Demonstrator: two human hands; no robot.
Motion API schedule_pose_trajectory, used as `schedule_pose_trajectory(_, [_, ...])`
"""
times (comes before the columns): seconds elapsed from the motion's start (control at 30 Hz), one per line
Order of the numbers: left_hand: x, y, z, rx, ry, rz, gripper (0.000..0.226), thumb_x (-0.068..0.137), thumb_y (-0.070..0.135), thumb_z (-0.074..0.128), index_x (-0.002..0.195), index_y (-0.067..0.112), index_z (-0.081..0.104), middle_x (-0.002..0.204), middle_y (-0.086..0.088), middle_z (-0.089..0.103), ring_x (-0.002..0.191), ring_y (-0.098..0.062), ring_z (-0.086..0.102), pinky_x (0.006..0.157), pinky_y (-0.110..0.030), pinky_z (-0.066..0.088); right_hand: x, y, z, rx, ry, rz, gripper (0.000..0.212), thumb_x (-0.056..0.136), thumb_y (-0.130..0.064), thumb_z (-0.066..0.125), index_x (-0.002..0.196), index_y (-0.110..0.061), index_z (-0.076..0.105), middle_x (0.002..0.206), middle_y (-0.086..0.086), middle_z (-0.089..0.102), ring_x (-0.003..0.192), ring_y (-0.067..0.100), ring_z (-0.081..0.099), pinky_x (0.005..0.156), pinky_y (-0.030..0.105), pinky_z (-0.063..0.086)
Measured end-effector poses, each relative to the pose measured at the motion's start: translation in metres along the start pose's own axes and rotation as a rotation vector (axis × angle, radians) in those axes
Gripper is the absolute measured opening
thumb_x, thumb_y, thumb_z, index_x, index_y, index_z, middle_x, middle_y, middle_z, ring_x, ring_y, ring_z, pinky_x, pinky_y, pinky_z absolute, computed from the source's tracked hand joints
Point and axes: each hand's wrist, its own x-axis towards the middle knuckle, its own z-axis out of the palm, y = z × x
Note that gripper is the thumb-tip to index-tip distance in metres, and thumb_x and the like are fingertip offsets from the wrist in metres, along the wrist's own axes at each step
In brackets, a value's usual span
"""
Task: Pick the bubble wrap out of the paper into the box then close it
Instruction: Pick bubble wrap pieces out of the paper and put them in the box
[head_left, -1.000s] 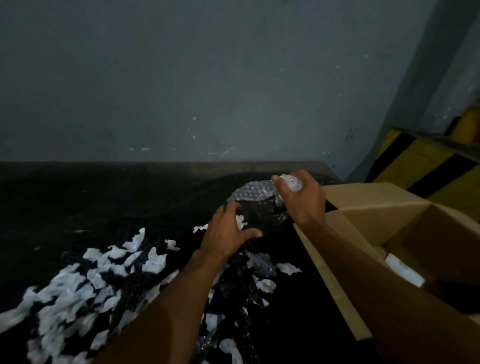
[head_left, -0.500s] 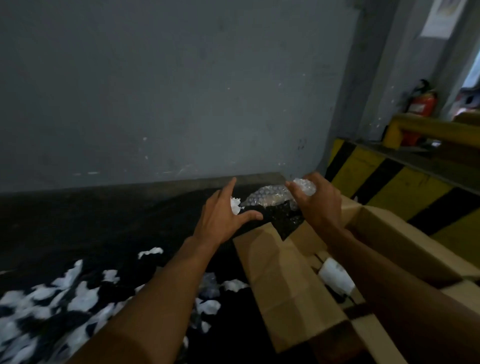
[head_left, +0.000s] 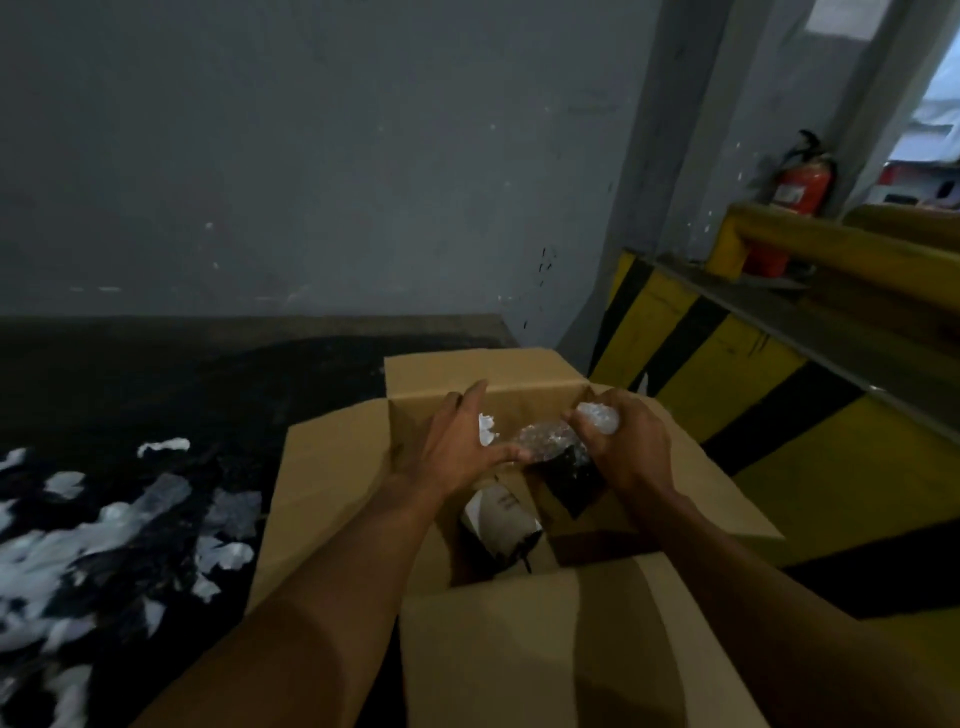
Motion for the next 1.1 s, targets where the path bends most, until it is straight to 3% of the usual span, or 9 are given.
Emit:
schedule_pose_trajectory(0.1, [-0.004,-0.002,0.014,0.021,-0.008,-0.029,0.111,0.067,0.062,0.074,0.151,0.026,0.012,0.152,-0.007,0.028,0.135,-0.027,0.034,0.106,-0.049,0.037,0.002,0.016,0.008,0.018,-0.116,-0.007,0.046,0.08,-0.059,0.064,0.107,-0.022,0.056,0.107,0.006,0.058,0.097,0.025,0.056,0.076,0.032,0.043])
schedule_pose_trajectory(0.27, [-0.003,-0.01,0.021,0.079,-0.057,-0.038,0.109,0.075,0.064,0.066,0.152,0.029,-0.002,0.159,-0.003,0.014,0.14,-0.027,0.026,0.11,-0.049,0.031,0.005,0.024,0.022,0.007,-0.247,-0.044,0.061,0.086,-0.068,0.045,0.134,-0.031,0.047,0.145,0.0,0.043,0.134,0.025,0.037,0.11,0.047,0.032])
schedule_pose_trajectory(0.33, [0.001,-0.013,0.024,0.118,-0.065,-0.04,0.096,0.082,0.061,0.06,0.152,0.03,0.001,0.16,-0.002,0.013,0.141,-0.026,0.027,0.112,-0.05,0.029,0.008,0.026,0.024,0.028,-0.26,-0.054,0.051,0.091,-0.061,0.041,0.132,-0.031,0.05,0.143,0.0,0.046,0.134,0.024,0.04,0.11,0.046,0.034])
schedule_pose_trajectory(0.43, [0.01,-0.016,0.024,0.149,-0.065,-0.014,0.077,0.091,0.051,0.054,0.152,0.025,0.014,0.159,-0.001,0.019,0.141,-0.024,0.027,0.114,-0.05,0.025,0.015,0.03,0.026,0.019,-0.299,-0.032,0.037,0.093,-0.045,0.052,0.127,-0.031,0.055,0.134,0.001,0.054,0.123,0.022,0.049,0.104,0.048,0.041])
schedule_pose_trajectory(0.53, [0.016,-0.016,0.022,0.131,-0.044,-0.007,0.07,0.092,0.046,0.055,0.149,0.022,0.023,0.156,-0.003,0.027,0.139,-0.024,0.03,0.113,-0.05,0.029,0.019,0.025,0.027,-0.033,-0.319,0.009,0.045,0.088,-0.065,0.044,0.115,-0.033,0.061,0.122,-0.002,0.062,0.111,0.02,0.055,0.1,0.046,0.043])
schedule_pose_trajectory(0.6, [0.017,-0.017,0.02,0.132,-0.025,0.004,0.067,0.092,0.045,0.055,0.148,0.021,0.027,0.153,-0.004,0.032,0.137,-0.024,0.034,0.113,-0.047,0.03,0.02,0.019,0.027,-0.088,-0.355,0.02,0.059,0.087,-0.071,0.025,0.119,-0.035,0.058,0.134,0.0,0.055,0.123,0.025,0.047,0.107,0.05,0.033])
schedule_pose_trajectory(0.7, [0.015,-0.018,0.012,0.135,0.016,0.025,0.065,0.093,0.043,0.054,0.147,0.019,0.028,0.151,-0.005,0.035,0.135,-0.023,0.036,0.113,-0.043,0.03,0.023,0.013,0.025,-0.062,-0.346,0.001,0.043,0.086,-0.039,0.047,0.129,-0.035,0.048,0.142,0.003,0.047,0.132,0.029,0.04,0.109,0.053,0.031])
schedule_pose_trajectory(0.8, [0.006,-0.019,0.0,0.162,0.074,0.032,0.063,0.094,0.041,0.054,0.147,0.019,0.028,0.152,-0.005,0.035,0.136,-0.023,0.036,0.112,-0.044,0.031,0.022,0.002,0.023,-0.052,-0.298,-0.066,0.053,0.08,-0.009,0.06,0.13,-0.022,0.051,0.139,0.008,0.049,0.13,0.027,0.042,0.111,0.048,0.033])
schedule_pose_trajectory(1.1, [-0.07,-0.061,-0.059,0.191,0.443,-0.056,0.049,0.096,0.031,0.052,0.14,0.014,0.041,0.143,-0.009,0.045,0.129,-0.023,0.044,0.107,-0.037,0.036,-0.018,-0.106,0.068,0.181,-0.244,-0.26,0.032,0.092,-0.013,0.055,0.123,-0.017,0.058,0.13,0.008,0.055,0.116,0.025,0.053,0.089,0.022,0.035])
